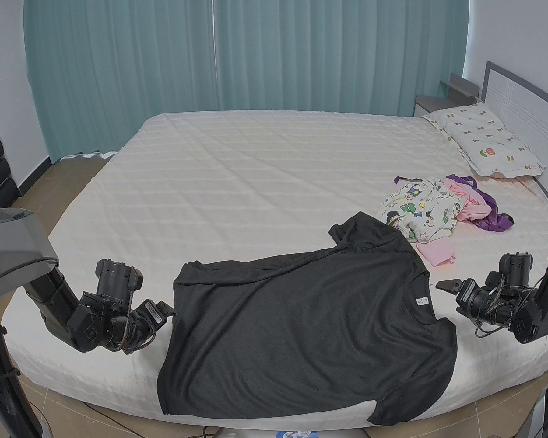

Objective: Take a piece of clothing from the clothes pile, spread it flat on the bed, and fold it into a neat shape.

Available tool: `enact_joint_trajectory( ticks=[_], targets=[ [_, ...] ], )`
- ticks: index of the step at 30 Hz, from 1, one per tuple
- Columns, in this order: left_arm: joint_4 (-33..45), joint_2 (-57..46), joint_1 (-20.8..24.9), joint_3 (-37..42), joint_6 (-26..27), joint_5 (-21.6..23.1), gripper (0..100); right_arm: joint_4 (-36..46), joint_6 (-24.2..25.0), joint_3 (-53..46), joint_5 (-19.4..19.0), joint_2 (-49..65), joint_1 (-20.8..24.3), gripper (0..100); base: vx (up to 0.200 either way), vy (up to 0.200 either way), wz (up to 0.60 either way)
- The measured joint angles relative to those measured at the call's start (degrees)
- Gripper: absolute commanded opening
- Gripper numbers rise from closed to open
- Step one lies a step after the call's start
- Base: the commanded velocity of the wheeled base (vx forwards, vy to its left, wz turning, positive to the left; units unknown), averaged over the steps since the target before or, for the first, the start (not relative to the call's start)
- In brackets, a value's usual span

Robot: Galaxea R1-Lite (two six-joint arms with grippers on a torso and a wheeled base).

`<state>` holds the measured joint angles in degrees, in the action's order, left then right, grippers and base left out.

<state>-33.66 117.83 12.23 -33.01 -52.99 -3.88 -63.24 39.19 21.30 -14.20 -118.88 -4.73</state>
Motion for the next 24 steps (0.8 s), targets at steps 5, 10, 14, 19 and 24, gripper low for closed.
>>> enact_joint_trajectory(
  ticks=[5,10,14,19,24],
  targets=[
    [0.0,0.0,0.0,0.0,0.0,0.0,100,0.0,0.0,0.0,0.0,-0.1,-0.1,100,0.000,0.040,0.00],
    [-0.1,0.1,-0.2,-0.1,0.0,0.0,100,-0.1,0.0,0.0,0.0,-0.4,0.1,100,0.000,0.000,0.00],
    [0.0,0.1,-0.1,-0.3,0.0,0.0,100,-0.1,-0.1,0.0,0.0,-0.6,0.2,100,0.000,0.000,0.00],
    [0.0,0.1,-0.2,-0.7,0.0,0.0,100,-0.1,0.0,0.0,0.0,-0.7,0.2,100,0.000,0.000,0.00],
    [0.0,0.1,0.1,-1.0,-0.4,0.0,100,-0.1,0.0,-0.1,0.0,-0.7,0.3,100,0.000,0.000,0.00]
  ],
)
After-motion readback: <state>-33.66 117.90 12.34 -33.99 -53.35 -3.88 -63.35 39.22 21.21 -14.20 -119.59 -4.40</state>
